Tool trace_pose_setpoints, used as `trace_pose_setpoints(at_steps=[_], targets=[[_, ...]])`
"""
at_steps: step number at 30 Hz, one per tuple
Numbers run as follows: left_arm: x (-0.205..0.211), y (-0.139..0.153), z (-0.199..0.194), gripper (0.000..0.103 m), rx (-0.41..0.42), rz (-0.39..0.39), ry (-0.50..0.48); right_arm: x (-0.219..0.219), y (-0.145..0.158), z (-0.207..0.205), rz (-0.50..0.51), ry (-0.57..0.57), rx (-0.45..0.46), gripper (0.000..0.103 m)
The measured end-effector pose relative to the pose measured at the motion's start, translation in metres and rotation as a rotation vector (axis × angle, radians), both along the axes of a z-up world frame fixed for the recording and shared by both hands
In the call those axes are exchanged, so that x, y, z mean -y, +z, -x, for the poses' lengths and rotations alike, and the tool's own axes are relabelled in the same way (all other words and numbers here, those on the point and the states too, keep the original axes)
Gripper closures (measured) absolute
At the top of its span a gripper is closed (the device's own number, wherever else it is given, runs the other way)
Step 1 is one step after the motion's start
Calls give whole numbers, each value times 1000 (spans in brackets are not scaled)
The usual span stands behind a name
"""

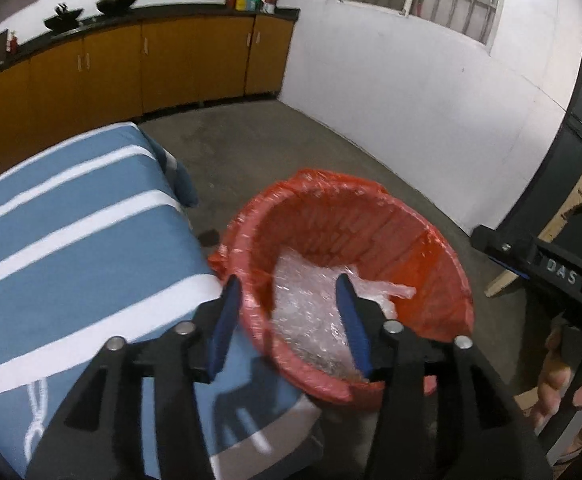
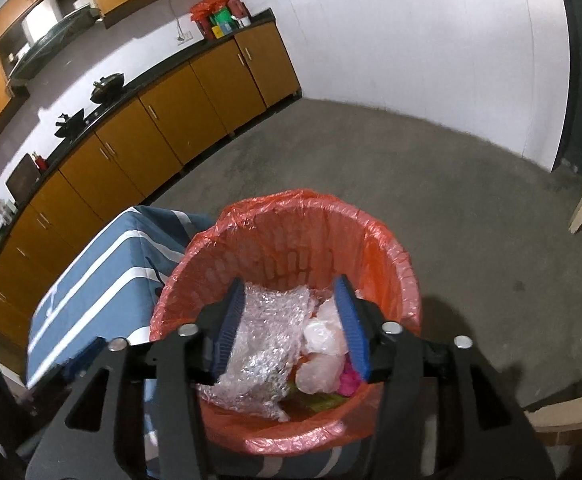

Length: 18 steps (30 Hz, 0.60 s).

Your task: Collect trash

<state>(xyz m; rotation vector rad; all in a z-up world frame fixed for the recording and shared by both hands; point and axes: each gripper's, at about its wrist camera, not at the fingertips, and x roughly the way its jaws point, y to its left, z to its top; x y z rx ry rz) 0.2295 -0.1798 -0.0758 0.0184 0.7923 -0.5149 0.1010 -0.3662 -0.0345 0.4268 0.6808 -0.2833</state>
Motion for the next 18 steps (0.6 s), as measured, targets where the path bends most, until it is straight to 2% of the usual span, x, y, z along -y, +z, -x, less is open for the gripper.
trace_pose_setpoints(at_steps=[3,6,11,18], targets=[[-18,12,13,39,64,-2,33,-13,12,13,84,8,39,24],[-36,24,28,27,137,-12,62,-27,23,24,156,19,77,11],[-65,43,55,11,248,-32,117,-51,37,41,277,22,142,5],[-101,60,90,4,344,-58,199,-83,49,59,377,38,195,2]])
